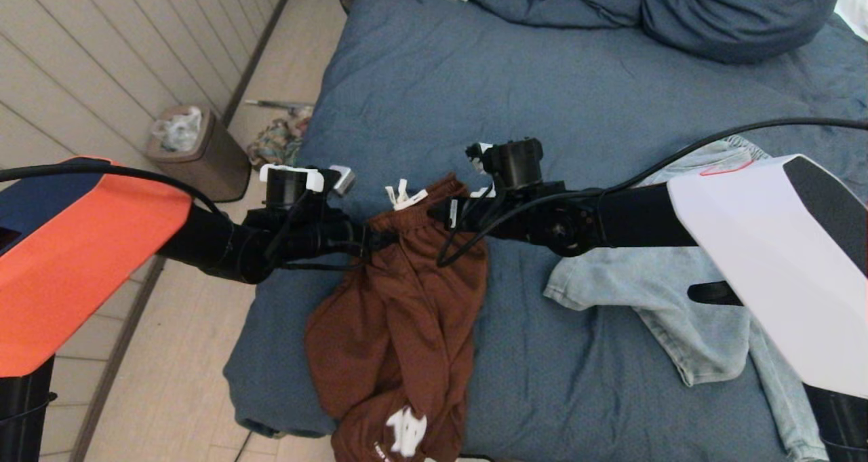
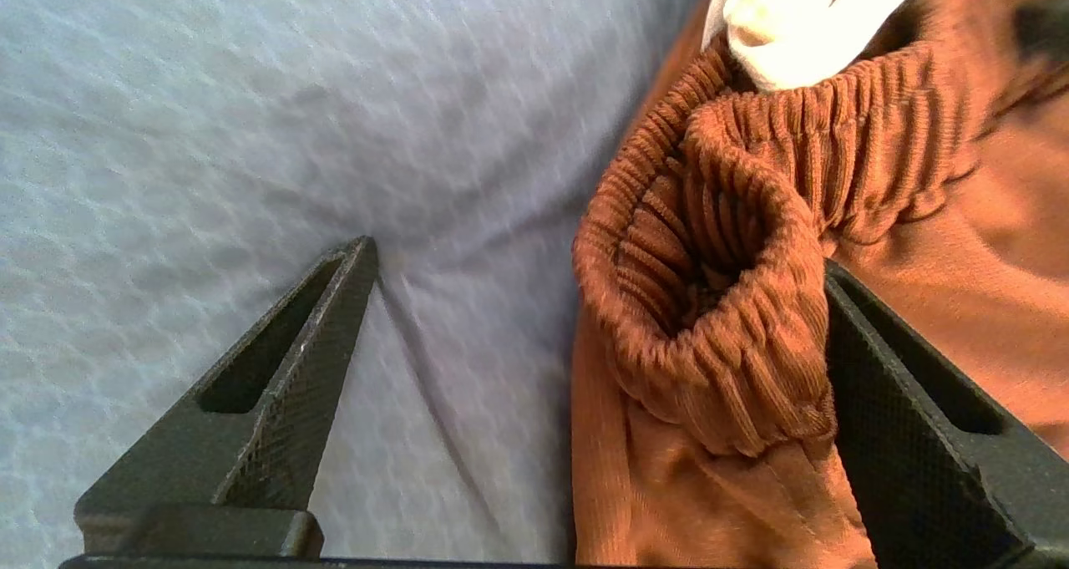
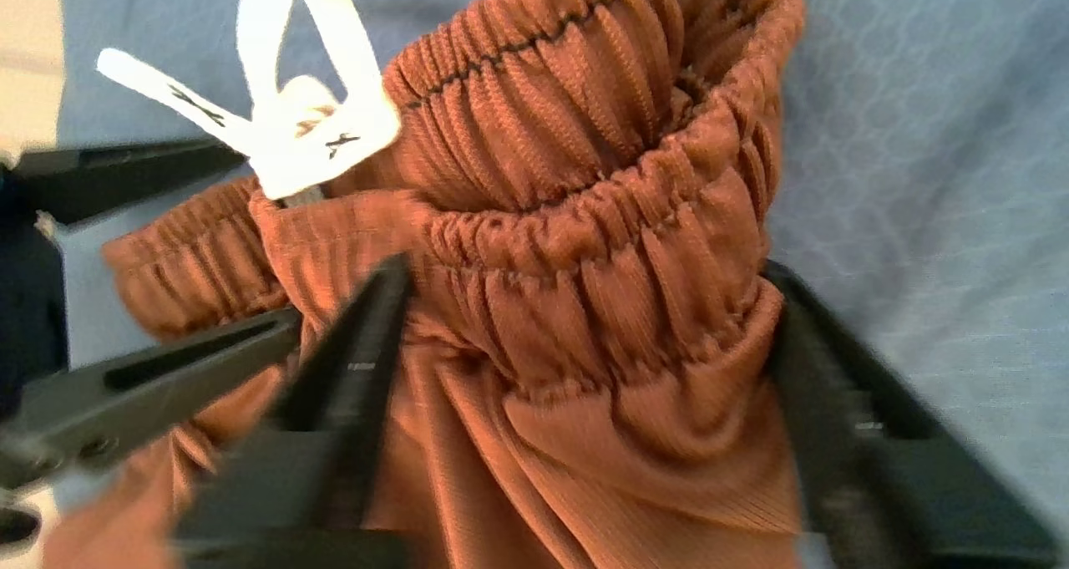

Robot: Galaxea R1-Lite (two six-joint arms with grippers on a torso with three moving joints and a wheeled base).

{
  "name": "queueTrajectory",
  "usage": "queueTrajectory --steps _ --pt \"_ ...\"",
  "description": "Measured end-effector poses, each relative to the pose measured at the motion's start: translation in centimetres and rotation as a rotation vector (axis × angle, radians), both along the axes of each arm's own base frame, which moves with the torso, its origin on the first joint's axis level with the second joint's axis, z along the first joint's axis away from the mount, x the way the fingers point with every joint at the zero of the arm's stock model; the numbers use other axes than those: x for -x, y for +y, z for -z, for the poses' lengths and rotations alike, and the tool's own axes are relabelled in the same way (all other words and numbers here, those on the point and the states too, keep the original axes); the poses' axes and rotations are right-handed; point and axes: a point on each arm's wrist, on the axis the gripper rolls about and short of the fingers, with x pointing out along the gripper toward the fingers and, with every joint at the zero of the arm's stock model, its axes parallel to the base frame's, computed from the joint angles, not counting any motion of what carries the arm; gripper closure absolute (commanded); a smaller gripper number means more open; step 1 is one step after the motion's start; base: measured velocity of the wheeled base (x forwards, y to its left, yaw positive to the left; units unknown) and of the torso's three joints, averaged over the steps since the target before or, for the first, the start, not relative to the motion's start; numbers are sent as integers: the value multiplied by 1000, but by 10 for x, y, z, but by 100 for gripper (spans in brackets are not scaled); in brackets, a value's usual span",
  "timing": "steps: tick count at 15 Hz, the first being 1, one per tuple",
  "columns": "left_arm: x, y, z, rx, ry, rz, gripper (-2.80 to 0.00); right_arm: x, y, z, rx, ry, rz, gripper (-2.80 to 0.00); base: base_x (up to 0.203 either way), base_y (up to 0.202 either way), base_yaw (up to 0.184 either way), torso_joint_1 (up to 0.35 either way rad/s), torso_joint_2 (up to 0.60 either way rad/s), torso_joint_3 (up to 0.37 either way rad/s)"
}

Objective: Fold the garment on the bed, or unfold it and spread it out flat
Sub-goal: Fold the brown shorts

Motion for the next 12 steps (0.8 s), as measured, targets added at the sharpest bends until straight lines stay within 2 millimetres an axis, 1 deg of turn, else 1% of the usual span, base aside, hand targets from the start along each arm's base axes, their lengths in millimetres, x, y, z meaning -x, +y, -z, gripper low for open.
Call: queueTrajectory --steps 3,6,9,12 --pt "-3 -1 -8 39 -10 -52 -280 -5 4 8 -5 9 9 0 0 0 0 0 0 0" --pt "-5 -1 -10 56 -50 -57 -280 -5 7 11 -2 12 5 0 0 0 0 0 0 0" --pt "-4 -2 -11 58 -52 -56 -280 -4 6 11 -2 15 3 0 0 0 0 0 0 0" --pt "0 -5 -20 65 -68 -46 -280 -2 5 5 -6 9 3 0 0 0 0 0 0 0"
